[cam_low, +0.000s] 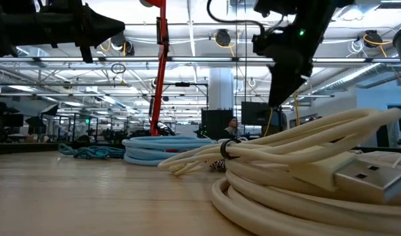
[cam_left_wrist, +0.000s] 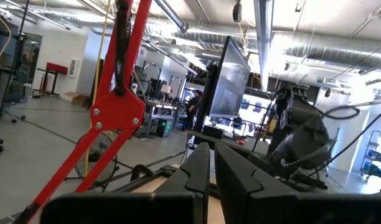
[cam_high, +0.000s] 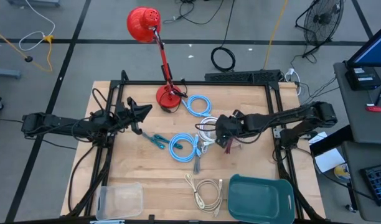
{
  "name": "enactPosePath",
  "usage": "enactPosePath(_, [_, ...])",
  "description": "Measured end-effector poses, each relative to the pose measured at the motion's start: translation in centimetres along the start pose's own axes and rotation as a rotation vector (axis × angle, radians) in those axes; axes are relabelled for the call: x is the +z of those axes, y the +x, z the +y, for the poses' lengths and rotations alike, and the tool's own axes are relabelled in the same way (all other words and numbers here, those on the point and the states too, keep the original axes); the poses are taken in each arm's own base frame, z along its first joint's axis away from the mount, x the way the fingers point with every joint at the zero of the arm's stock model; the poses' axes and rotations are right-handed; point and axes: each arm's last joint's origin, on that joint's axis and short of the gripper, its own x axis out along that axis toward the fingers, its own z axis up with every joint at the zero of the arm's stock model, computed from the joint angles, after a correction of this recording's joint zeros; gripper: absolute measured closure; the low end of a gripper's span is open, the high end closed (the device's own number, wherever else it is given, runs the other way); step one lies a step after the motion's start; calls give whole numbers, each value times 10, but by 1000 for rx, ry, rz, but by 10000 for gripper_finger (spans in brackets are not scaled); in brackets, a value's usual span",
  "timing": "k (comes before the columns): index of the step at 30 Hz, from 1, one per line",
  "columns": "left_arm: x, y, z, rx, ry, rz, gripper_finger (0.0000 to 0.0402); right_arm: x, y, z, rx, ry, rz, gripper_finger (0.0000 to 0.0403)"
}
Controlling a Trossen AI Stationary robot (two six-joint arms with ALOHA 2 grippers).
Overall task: Pick & Place USB Port
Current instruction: Put the pink charger cable into the transparent bin
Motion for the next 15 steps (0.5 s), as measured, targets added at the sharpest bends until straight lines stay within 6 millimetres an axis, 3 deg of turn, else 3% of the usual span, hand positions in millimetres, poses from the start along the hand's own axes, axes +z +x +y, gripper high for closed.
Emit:
enactPosePath(5, [3,0,0,-4,11,-29,376,-7,-12,9,197,-206,63,220])
enactPosePath(15, [1,0,0,7,35,-15,376,-21,-7,23,151,-321,94,220])
